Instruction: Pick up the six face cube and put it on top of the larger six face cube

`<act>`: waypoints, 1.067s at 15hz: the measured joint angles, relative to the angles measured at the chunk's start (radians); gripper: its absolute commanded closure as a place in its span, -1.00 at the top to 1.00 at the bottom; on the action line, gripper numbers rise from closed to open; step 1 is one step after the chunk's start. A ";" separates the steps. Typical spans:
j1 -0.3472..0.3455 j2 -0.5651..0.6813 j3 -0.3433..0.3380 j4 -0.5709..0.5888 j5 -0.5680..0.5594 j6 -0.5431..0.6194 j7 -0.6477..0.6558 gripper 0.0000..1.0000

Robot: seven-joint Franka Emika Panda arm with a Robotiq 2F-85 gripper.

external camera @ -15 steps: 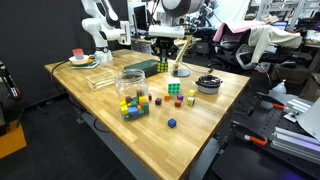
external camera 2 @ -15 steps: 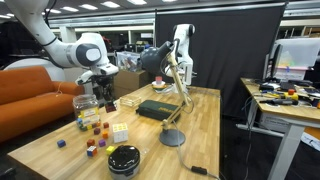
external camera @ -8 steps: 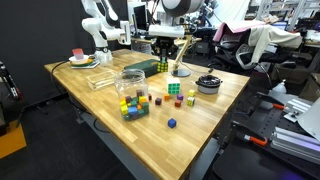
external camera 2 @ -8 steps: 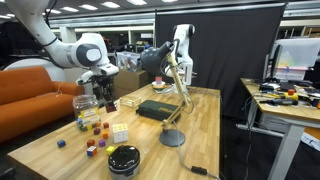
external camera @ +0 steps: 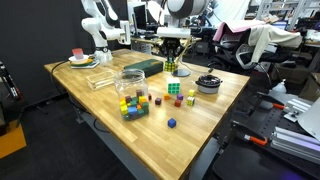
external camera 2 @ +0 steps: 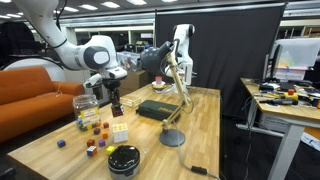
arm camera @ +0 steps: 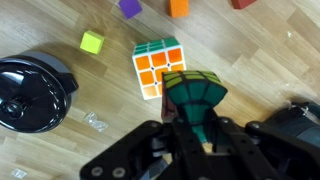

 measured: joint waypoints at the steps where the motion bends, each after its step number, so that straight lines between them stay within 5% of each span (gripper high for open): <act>1: -0.004 0.014 0.004 -0.002 0.006 -0.006 -0.012 -0.90; 16: -0.025 0.068 0.013 -0.008 0.037 -0.022 -0.047 -0.90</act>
